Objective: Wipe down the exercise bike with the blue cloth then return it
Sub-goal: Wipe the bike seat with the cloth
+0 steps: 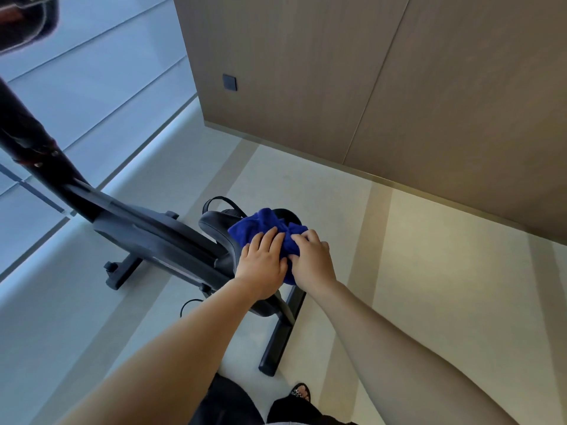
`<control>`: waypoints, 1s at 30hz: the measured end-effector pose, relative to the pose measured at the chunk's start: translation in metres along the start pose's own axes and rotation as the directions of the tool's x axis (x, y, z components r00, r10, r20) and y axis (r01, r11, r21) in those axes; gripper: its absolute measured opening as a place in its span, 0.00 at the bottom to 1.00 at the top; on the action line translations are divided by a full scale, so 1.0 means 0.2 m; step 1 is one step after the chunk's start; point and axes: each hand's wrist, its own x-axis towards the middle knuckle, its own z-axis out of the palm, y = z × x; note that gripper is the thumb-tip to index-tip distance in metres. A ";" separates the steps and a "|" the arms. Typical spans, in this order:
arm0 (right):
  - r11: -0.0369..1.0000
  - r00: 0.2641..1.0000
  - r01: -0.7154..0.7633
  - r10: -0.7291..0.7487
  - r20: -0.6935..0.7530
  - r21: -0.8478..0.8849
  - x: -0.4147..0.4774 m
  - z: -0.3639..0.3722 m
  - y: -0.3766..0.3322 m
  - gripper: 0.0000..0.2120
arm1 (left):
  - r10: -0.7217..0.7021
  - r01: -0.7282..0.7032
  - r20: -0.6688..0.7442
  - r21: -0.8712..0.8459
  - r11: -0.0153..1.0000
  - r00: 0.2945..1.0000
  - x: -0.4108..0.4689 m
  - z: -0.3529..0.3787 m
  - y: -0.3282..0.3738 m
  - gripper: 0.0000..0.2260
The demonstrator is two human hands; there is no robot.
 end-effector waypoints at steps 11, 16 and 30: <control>0.971 0.997 0.068 -0.076 -0.029 -0.230 0.15 0.14 -0.28 0.19 | 0.029 -0.044 0.194 0.072 0.996 0.980 0.09 -0.17 -0.37 0.26; 0.945 1.000 0.020 -0.013 0.023 -0.326 0.21 0.26 -0.42 0.22 | 0.040 -0.067 0.231 0.112 0.991 0.972 0.14 -0.24 -0.55 0.28; 0.937 0.982 -0.189 0.171 -0.085 -0.295 0.23 0.31 -0.44 0.22 | 0.081 -0.096 0.274 0.044 0.994 0.958 0.25 -0.26 -0.53 0.25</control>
